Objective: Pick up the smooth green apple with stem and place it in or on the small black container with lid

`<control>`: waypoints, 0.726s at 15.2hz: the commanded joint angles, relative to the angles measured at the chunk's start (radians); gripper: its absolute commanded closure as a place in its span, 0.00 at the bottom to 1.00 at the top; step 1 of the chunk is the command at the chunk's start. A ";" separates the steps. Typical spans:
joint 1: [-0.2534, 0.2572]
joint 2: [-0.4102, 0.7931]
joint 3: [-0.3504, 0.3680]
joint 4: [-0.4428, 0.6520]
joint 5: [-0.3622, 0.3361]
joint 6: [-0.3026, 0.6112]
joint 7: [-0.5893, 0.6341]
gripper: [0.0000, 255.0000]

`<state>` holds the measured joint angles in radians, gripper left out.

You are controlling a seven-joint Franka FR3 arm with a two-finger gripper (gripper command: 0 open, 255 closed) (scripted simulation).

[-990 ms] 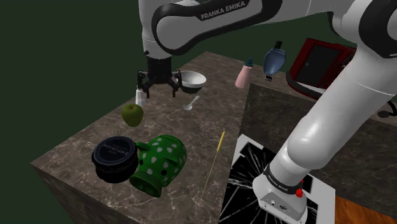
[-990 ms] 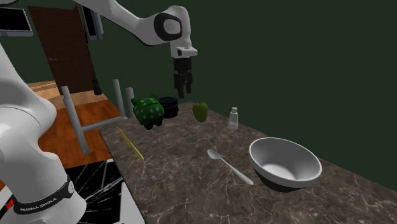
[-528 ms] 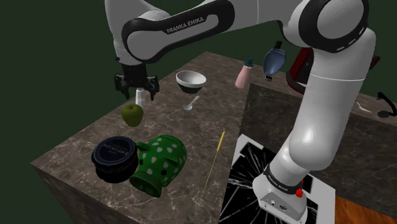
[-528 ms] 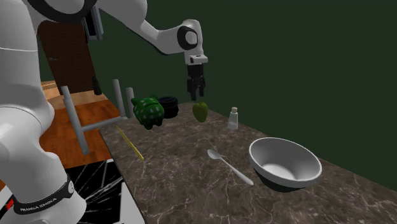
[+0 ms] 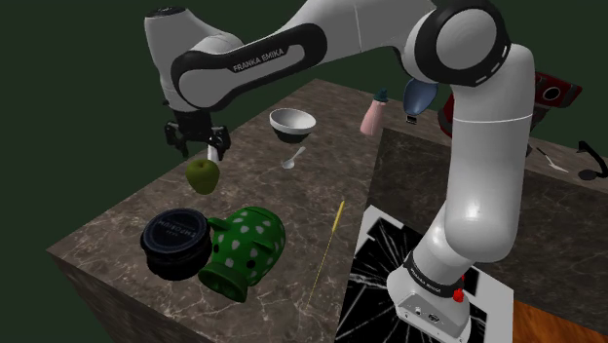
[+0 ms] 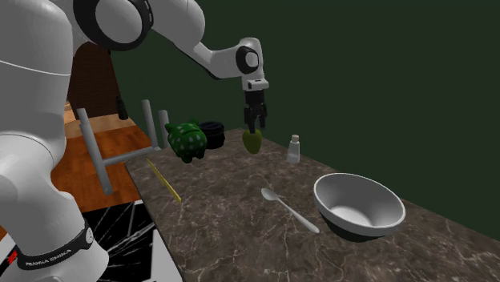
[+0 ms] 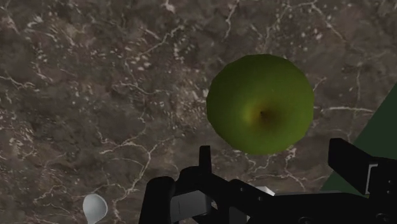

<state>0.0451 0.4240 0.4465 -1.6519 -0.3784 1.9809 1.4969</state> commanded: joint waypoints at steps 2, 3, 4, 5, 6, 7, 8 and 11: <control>-0.002 0.013 -0.006 -0.021 -0.010 0.034 0.007 0.00; -0.003 0.016 -0.007 -0.025 -0.012 0.040 0.008 0.00; -0.003 0.016 -0.007 -0.025 -0.012 0.040 0.008 0.00; -0.003 0.016 -0.007 -0.025 -0.012 0.040 0.008 0.00; -0.003 0.016 -0.007 -0.025 -0.012 0.040 0.008 0.00; -0.003 0.016 -0.007 -0.025 -0.012 0.040 0.008 0.00; -0.003 0.016 -0.007 -0.025 -0.012 0.040 0.008 0.00; -0.003 0.016 -0.007 -0.025 -0.012 0.040 0.008 1.00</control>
<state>0.0423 0.4388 0.4395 -1.6759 -0.3908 2.0212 1.5049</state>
